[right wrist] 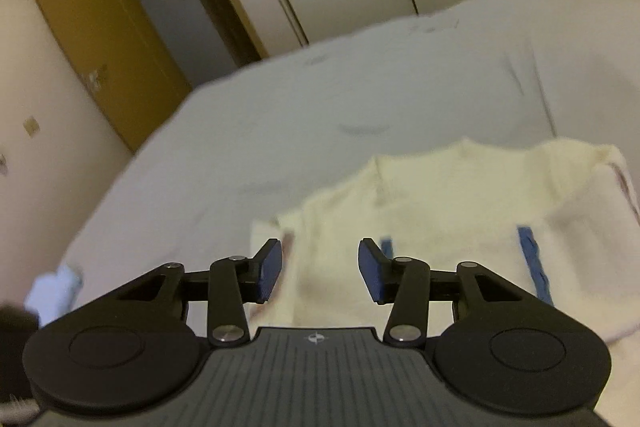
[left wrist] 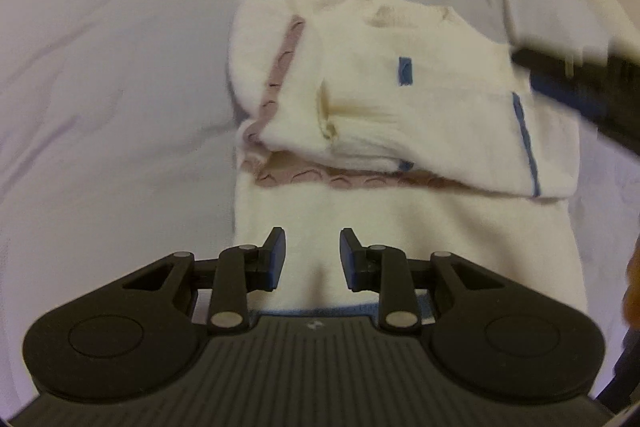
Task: Fold clothes
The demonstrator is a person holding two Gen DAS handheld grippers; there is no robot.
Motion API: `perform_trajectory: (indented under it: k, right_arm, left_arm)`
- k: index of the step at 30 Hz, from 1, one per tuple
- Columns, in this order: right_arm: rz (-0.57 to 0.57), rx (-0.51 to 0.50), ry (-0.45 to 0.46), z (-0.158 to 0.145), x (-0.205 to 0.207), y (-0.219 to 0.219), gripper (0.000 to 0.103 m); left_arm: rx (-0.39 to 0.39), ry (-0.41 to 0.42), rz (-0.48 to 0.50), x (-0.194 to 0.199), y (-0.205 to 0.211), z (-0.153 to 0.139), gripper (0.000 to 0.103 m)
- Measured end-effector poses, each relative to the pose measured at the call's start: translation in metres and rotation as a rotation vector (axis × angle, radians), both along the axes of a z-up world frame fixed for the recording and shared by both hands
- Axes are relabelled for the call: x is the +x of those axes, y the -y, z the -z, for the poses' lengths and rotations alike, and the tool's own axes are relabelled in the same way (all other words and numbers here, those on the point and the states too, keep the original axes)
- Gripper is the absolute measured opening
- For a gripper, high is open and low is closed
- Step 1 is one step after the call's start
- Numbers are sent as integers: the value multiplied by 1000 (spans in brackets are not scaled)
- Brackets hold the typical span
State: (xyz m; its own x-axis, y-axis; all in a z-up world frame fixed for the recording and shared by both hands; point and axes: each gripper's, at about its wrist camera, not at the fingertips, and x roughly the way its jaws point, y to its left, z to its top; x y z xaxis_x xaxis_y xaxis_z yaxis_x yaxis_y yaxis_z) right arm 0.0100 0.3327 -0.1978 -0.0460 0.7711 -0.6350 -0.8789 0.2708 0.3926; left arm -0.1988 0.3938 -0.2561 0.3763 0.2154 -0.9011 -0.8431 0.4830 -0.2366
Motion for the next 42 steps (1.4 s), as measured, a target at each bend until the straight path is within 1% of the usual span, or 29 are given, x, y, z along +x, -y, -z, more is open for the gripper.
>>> perform_trajectory:
  k: [2, 5, 9, 11, 13, 17, 18, 19, 20, 21, 22, 24, 25, 27, 28, 30, 32, 34, 35, 37, 39, 40, 42]
  right_arm:
    - [30, -60, -4, 9, 17, 10, 46]
    - [102, -149, 8, 22, 50, 30, 47]
    - [189, -223, 27, 34, 97, 54, 50]
    - [221, -249, 44, 42, 112, 62, 52]
    - [246, -268, 60, 49, 125, 69, 52]
    - [293, -286, 54, 62, 144, 78, 52]
    - [304, -291, 51, 64, 146, 81, 54]
    - [315, -296, 48, 67, 147, 83, 55]
    - [324, -304, 45, 70, 149, 85, 55]
    - [334, -313, 41, 72, 150, 88, 55]
    - [347, -319, 37, 74, 152, 91, 55]
    - [368, -318, 31, 74, 157, 96, 55]
    - [378, -315, 29, 73, 159, 99, 55]
    - [386, -312, 28, 73, 164, 102, 54]
    - [381, -314, 23, 74, 165, 102, 54]
    - [373, -319, 15, 77, 168, 101, 54]
    - [364, -321, 13, 79, 170, 101, 51]
    - [358, -310, 35, 79, 171, 99, 43]
    - [360, -304, 48, 79, 174, 98, 42]
    - [370, -283, 69, 77, 182, 96, 32]
    - [380, -247, 82, 74, 190, 91, 28]
    - [380, -227, 87, 73, 193, 88, 27]
    - [350, -242, 108, 83, 198, 70, 26]
  left_arm:
    - [-9, 21, 2, 4, -6, 0, 24]
    - [0, 37, 11, 18, -15, 0, 25]
    - [-4, 48, -19, 37, -34, 6, 26]
    - [-10, 54, -44, 45, -46, 10, 28]
    - [-15, 40, -62, 54, -59, 18, 36]
    - [-40, -14, -66, 74, -79, 44, 37]
    - [-43, -17, -63, 79, -83, 48, 36]
    - [-40, -15, -55, 84, -84, 50, 23]
    - [-28, -10, -48, 87, -84, 50, 13]
    - [1, -1, -40, 87, -83, 46, 5]
    - [37, 13, -33, 87, -81, 39, 4]
    - [138, 64, -19, 77, -75, 15, 4]
    - [184, 75, -15, 72, -72, 6, 4]
    - [256, 40, -15, 64, -71, -3, 4]
    - [274, 16, -16, 61, -72, -3, 4]
    - [249, -46, -25, 58, -78, 11, 4]
    - [247, -73, -18, 55, -76, 20, 4]
    - [269, -88, -9, 53, -68, 23, 4]
    - [286, -85, -10, 53, -65, 22, 4]
    - [332, -51, -28, 50, -62, 12, 4]
    - [366, -37, -29, 49, -60, 6, 4]
    - [365, -60, -17, 51, -60, 8, 4]
    - [326, -114, 1, 53, -64, 24, 5]
